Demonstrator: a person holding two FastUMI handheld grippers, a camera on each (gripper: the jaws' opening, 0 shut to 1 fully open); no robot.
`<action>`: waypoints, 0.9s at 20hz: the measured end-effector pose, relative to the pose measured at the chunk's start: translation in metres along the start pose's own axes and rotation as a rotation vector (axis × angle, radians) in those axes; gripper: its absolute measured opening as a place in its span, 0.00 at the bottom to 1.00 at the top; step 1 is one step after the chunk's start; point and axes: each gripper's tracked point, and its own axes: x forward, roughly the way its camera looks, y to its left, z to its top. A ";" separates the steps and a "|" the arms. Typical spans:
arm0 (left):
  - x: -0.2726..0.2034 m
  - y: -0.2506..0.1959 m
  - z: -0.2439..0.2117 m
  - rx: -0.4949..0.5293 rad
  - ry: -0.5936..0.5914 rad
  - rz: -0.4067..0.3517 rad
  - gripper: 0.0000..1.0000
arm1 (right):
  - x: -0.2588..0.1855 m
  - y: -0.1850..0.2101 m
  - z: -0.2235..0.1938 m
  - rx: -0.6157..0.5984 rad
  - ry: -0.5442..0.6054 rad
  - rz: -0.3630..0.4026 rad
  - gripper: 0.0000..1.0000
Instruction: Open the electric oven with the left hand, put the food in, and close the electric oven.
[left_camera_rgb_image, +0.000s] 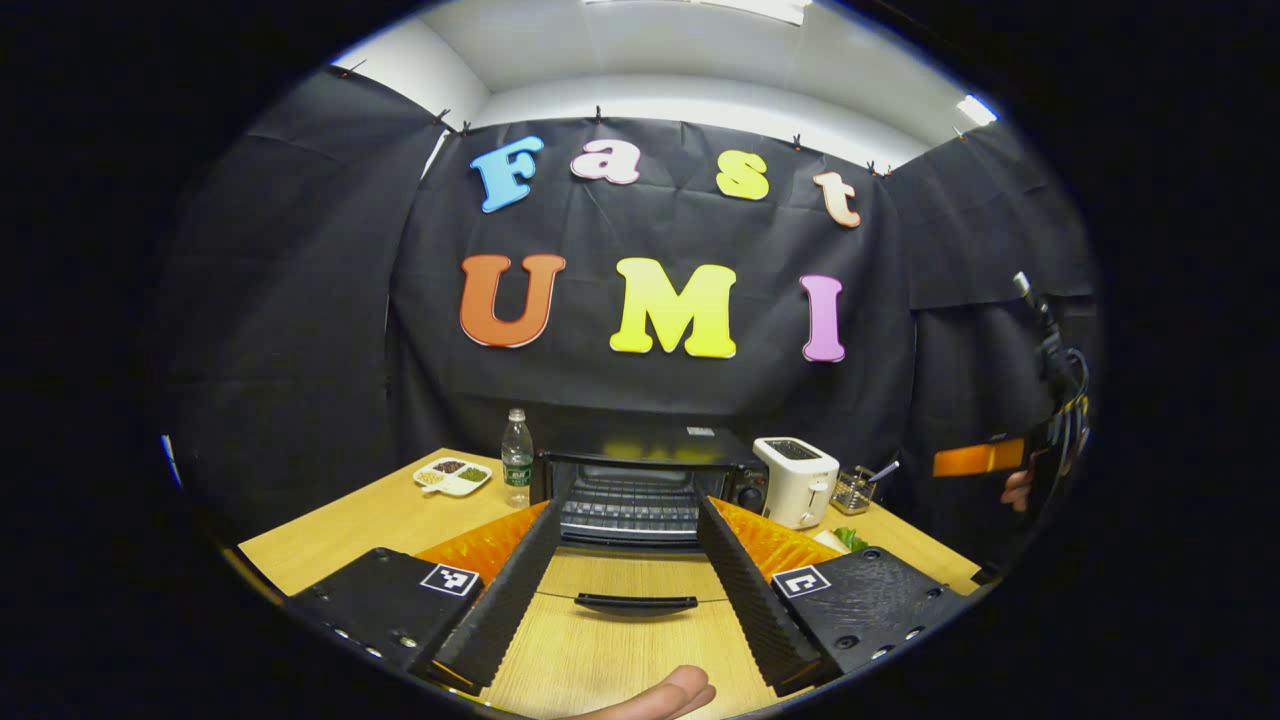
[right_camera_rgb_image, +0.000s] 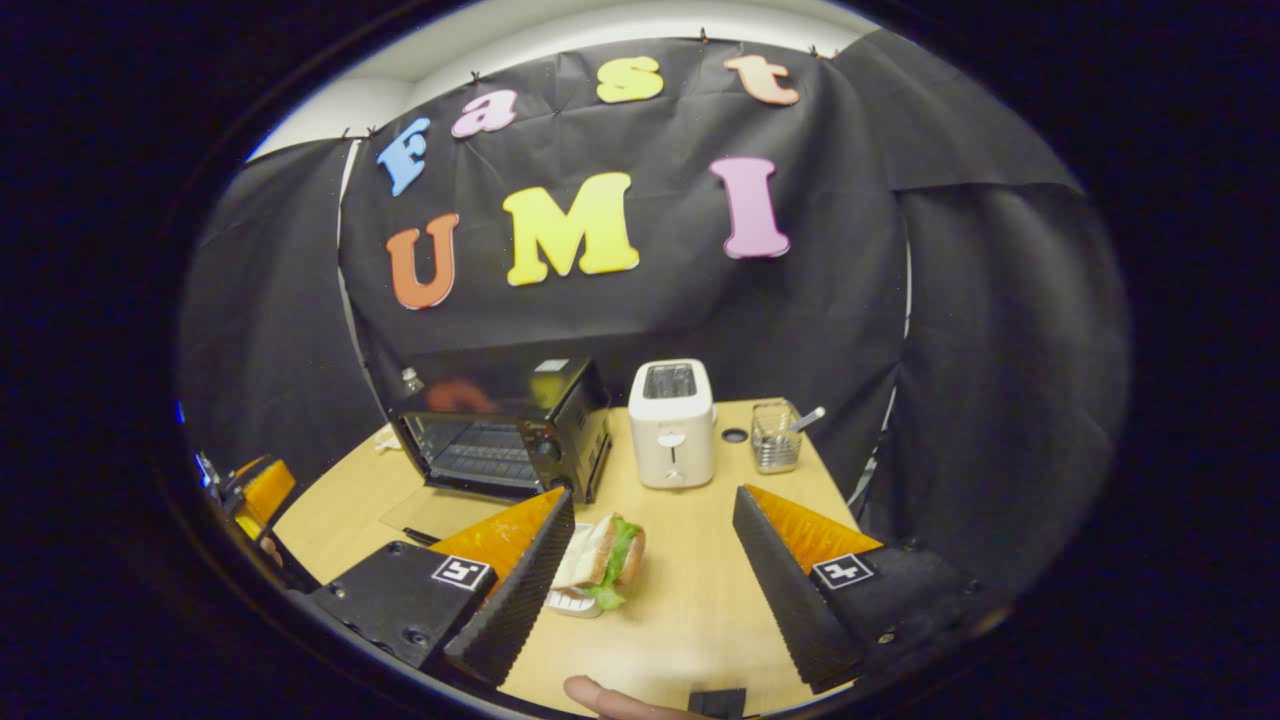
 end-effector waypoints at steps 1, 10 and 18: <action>-0.005 -0.002 0.012 0.002 -0.026 -0.005 0.91 | 0.015 0.001 -0.011 0.026 0.062 0.030 1.00; -0.017 0.000 0.037 0.007 -0.076 0.035 0.91 | 0.112 0.020 -0.093 0.316 0.528 0.285 0.95; -0.023 0.010 0.030 0.028 -0.050 0.084 0.91 | 0.121 0.044 -0.117 0.433 0.674 0.393 0.41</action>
